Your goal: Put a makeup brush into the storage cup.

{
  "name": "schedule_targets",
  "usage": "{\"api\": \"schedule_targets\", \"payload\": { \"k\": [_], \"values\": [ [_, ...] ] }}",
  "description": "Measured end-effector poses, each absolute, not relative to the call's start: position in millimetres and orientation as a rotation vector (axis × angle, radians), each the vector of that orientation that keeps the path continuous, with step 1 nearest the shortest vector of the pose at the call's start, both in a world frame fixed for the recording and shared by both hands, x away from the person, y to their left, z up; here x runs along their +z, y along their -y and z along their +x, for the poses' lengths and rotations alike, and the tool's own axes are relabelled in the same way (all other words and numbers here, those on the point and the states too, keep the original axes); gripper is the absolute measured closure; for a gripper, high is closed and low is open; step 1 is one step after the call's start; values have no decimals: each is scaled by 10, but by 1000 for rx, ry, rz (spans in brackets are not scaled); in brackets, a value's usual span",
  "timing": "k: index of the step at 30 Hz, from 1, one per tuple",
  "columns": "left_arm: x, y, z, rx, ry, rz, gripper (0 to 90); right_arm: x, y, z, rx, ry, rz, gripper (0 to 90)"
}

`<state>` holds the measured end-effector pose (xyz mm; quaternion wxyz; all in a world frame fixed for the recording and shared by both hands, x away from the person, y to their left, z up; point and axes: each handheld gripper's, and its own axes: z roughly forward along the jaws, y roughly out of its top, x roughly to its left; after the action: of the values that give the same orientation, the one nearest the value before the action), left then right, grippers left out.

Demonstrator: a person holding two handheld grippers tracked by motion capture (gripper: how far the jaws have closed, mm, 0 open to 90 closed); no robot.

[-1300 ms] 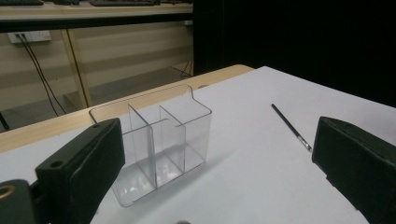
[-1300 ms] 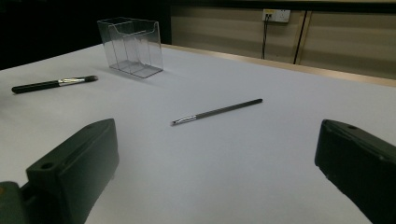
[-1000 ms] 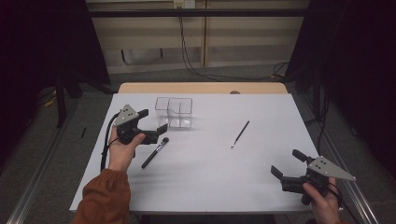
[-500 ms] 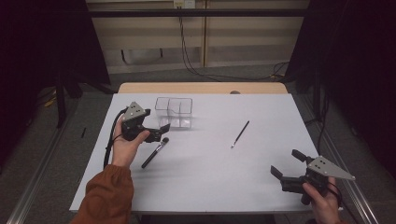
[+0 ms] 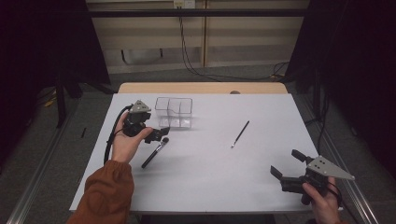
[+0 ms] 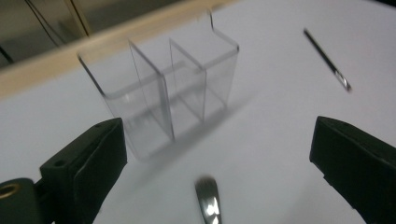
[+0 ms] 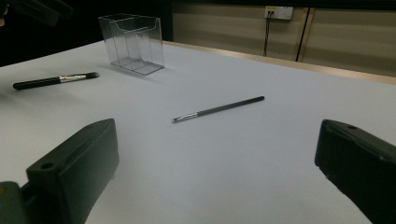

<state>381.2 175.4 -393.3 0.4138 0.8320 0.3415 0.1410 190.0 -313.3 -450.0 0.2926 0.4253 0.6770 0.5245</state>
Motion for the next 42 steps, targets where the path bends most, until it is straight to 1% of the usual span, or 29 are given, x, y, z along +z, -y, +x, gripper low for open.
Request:
{"api": "schedule_targets", "payload": {
  "k": [1, 4, 5, 6, 8, 10, 12, 15, 17, 21, 23, 27, 29, 31, 35, 37, 42],
  "values": [
    [-3942, -1738, 3834, 324, -874, 2137, 42, -4500, 3133, 1900, 1398, -1804, 1133, 0],
    [-3952, -1722, 3846, 339, -885, 2158, 49, -4499, 3135, 1900, 1398, -1803, 1135, 0],
    [-3962, -1724, 3876, 303, -895, 2197, 49, -4500, 3137, 1902, 1400, -1803, 1136, 0],
    [-3974, -1719, 3887, 295, -904, 2210, 49, -4500, 3138, 1903, 1398, -1804, 1136, 0],
    [-3987, -1718, 3897, 284, -911, 2219, 49, -4500, 3137, 1903, 1398, -1804, 1135, 0],
    [-4019, -1724, 3923, 237, -920, 2238, 50, -4501, 3137, 1901, 1397, -1806, 1133, 0],
    [-4046, -1726, 3944, 250, -944, 2286, 51, -4503, 3130, 1905, 1401, -1808, 1141, 0],
    [-4069, -1729, 3974, 206, -972, 2322, 51, -4504, 3124, 1911, 1396, -1815, 1139, 0],
    [-4076, -1716, 3984, 227, -976, 2360, 51, -4506, 3124, 1913, 1393, -1823, 1131, 0],
    [-4092, -1679, 3996, 207, -992, 2418, 59, -4505, 3121, 1910, 1395, -1821, 1134, 0],
    [-4117, -1653, 4019, 183, -992, 2480, 57, -4505, 3122, 1907, 1393, -1821, 1133, 0],
    [-4188, -1610, 4052, 155, -1001, 2520, 36, -4512, 3120, 1914, 1388, -1832, 1130, 0],
    [-4216, -1591, 4063, 150, -1015, 2534, 48, -4510, 3116, 1914, 1388, -1834, 1128, 0],
    [-4237, -1578, 4070, 121, -1018, 2560, 39, -4511, 3115, 1911, 1388, -1834, 1126, 0],
    [-4255, -1558, 4067, 119, -1014, 2590, 58, -4513, 3119, 1911, 1392, -1832, 1132, 0],
    [-4263, -1550, 4071, 108, -1036, 2599, 44, -4513, 3117, 1910, 1391, -1836, 1134, 0],
    [-4311, -1532, 4069, 83, -1054, 2644, 60, -4514, 3118, 1911, 1383, -1843, 1127, 0]
  ]
}}
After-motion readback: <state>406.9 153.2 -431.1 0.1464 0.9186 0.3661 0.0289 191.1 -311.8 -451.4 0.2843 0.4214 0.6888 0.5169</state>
